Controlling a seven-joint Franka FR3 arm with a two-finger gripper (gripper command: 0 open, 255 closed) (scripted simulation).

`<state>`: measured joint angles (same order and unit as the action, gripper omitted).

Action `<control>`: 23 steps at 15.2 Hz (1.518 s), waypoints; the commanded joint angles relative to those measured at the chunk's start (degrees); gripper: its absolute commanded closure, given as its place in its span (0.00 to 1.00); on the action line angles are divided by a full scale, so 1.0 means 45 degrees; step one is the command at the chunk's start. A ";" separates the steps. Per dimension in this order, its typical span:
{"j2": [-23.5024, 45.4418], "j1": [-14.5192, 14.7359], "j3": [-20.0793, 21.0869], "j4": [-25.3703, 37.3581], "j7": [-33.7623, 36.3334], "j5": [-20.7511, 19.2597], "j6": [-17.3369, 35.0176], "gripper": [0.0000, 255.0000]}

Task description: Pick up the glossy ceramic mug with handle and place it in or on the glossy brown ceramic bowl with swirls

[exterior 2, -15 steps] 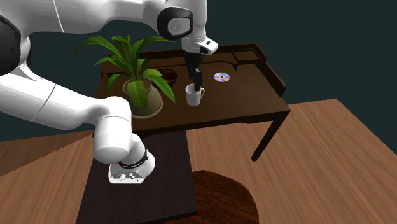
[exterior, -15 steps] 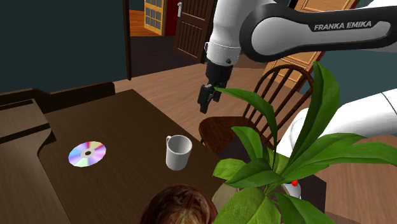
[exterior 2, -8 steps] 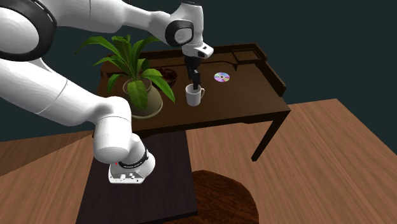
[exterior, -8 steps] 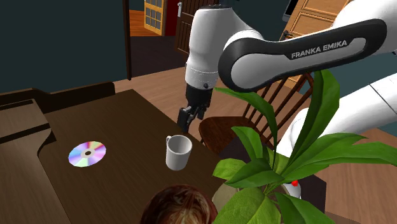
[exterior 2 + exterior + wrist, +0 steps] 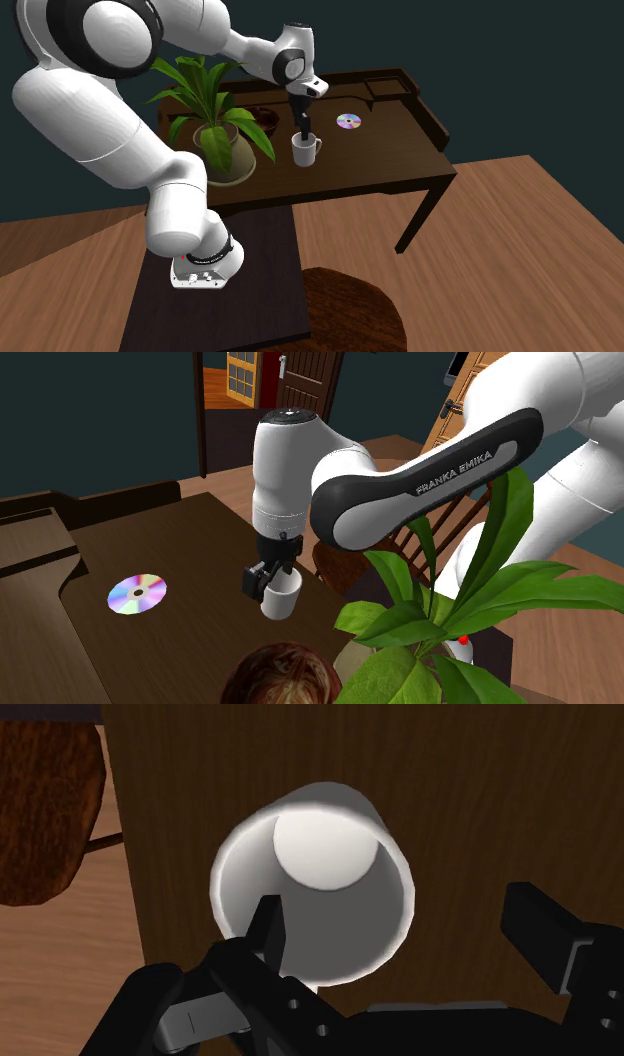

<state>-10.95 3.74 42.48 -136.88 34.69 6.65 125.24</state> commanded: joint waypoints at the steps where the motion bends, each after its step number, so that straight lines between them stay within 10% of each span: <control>1: 0.0434 -0.0049 0.0207 0.0001 0.0352 -0.0279 0.0373 0.00; 14: 0.1195 -0.0173 0.0394 -0.0460 0.0806 -0.0865 0.1421 0.00; 15: 0.1195 -0.0173 0.0394 -0.0460 0.0806 -0.0865 0.1421 1.00; 23: 0.1195 -0.0173 0.0394 -0.0461 0.0806 -0.0865 0.1422 1.00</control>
<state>-5.57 2.96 44.26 -138.96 38.32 2.76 131.64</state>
